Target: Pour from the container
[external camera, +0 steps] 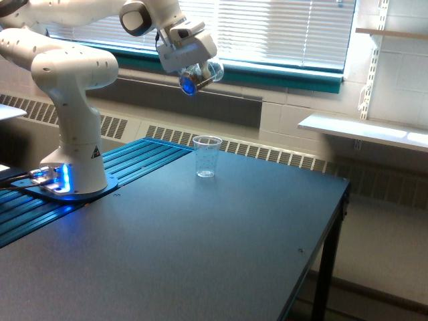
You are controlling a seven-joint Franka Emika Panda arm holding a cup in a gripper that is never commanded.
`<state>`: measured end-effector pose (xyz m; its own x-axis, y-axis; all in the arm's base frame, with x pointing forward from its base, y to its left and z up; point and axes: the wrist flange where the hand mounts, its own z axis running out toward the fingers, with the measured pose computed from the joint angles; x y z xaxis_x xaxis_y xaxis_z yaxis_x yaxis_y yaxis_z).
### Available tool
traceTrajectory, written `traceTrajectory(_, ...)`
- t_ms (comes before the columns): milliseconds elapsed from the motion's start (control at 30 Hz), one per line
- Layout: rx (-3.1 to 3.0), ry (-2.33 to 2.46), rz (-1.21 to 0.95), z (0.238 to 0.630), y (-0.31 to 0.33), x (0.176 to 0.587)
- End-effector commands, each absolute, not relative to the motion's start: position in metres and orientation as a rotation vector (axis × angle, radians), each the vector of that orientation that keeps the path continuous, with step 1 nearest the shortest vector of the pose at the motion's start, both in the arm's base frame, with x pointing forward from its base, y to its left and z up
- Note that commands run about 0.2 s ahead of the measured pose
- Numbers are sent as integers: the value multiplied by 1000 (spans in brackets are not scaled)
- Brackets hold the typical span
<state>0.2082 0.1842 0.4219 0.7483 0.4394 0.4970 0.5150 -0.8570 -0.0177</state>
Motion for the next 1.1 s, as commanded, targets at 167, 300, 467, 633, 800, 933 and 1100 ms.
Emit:
traceTrajectory(167,-2826,-783,-687,400,176,212)
traceTrajectory(300,-2832,-791,-674,396,179,210)
traceTrajectory(467,-2844,-804,-662,394,180,209)
traceTrajectory(633,-2857,-804,-653,391,180,209)
traceTrajectory(800,-2865,-808,-641,387,182,208)
traceTrajectory(933,-2869,-809,-629,383,184,207)
traceTrajectory(1100,-2878,-822,-609,376,186,207)
